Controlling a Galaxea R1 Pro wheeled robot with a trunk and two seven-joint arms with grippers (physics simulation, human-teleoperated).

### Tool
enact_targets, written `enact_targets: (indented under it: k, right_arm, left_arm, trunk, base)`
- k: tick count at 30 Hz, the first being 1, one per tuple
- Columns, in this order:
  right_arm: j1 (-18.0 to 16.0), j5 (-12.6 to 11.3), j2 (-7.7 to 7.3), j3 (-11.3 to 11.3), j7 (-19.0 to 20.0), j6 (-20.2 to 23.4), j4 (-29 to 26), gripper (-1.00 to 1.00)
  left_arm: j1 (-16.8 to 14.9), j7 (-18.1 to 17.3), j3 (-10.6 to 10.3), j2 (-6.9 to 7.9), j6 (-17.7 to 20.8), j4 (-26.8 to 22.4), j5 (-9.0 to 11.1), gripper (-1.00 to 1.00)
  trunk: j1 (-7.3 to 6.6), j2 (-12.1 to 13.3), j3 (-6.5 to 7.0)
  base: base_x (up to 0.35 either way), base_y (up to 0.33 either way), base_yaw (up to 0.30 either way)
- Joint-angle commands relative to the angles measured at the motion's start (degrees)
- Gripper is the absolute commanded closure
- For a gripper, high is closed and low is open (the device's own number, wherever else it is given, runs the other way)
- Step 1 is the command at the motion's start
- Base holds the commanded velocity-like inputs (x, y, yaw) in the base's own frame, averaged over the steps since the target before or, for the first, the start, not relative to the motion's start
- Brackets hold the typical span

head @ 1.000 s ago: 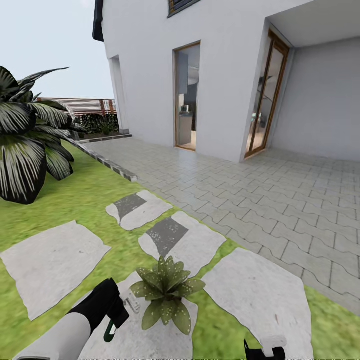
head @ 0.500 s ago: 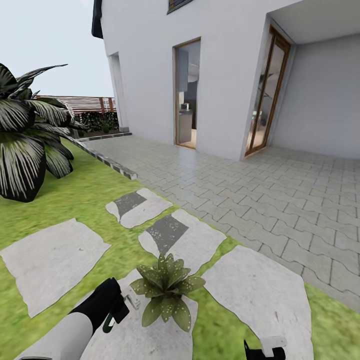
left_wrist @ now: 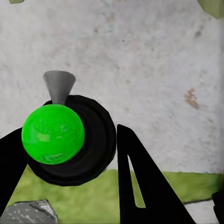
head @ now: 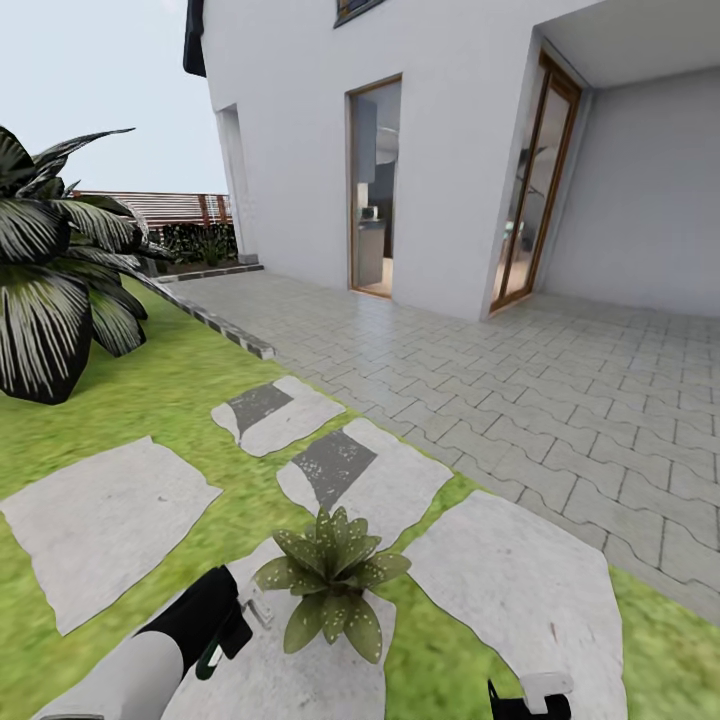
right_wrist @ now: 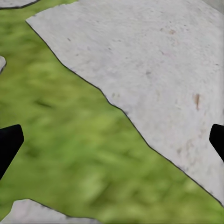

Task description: Pick up the pesticide atomizer in the garden and spray insectifuge to fully cover both potted plants in the garden.

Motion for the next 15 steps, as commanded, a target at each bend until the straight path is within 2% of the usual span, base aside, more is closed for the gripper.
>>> enact_targets:
  k: [1, 9, 15]
  right_arm:
    - [0.0, 0.6, 0.0, -0.2, -0.4, -0.1, 0.1, -1.0]
    - [0.0, 0.6, 0.0, -0.2, -0.4, -0.1, 0.1, -1.0]
    - [0.0, 0.6, 0.0, -0.2, -0.4, -0.1, 0.1, -1.0]
  left_arm:
    - [0.0, -0.5, 0.1, -0.01, 0.2, -0.2, -0.5, 1.0]
    - [0.0, -0.1, 0.1, -0.02, 0.1, -1.0, -0.5, 1.0]
    - [0.0, 3.5, 0.2, -0.09, 0.2, -0.9, -0.3, 1.0]
  trunk:
    - [-0.01, 0.0, -0.1]
    - [1.53, -2.8, -2.01]
    - [2.84, -5.2, -3.63]
  base:
    - [0.0, 0.0, 0.0]
    - [0.0, 0.0, 0.0]
    - [0.0, 0.0, 0.0]
